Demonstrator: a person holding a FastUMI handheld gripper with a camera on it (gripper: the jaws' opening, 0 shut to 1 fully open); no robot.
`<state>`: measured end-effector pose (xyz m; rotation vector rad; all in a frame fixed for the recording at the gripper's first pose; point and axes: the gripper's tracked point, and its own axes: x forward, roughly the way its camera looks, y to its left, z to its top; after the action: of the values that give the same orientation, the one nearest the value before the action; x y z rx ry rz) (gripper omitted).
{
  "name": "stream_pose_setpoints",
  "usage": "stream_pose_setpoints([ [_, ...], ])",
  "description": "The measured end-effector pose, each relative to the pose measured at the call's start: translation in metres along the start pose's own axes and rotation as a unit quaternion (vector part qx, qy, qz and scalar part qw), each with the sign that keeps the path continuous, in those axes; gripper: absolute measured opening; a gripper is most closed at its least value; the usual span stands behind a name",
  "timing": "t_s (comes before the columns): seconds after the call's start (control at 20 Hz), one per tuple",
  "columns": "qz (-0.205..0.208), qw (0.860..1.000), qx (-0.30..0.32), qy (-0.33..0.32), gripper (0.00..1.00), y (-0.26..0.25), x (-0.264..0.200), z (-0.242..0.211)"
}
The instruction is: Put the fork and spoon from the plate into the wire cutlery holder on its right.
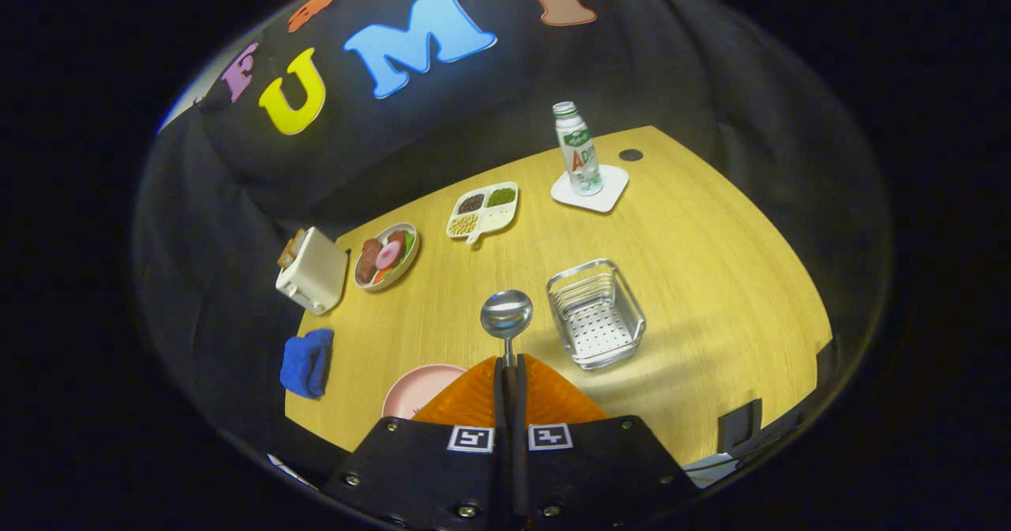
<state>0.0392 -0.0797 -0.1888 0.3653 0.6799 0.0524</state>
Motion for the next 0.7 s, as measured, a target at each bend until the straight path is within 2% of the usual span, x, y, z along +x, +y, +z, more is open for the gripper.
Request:
stream_pose_setpoints([
  [0.2,-0.035,0.999,0.013,0.010,0.02,-0.034,0.001,0.007],
  [0.4,-0.058,0.998,0.007,0.032,0.02,-0.047,0.012,0.003],
  [0.7,-0.069,0.996,-0.006,0.049,0.02,-0.049,0.022,0.000],
])
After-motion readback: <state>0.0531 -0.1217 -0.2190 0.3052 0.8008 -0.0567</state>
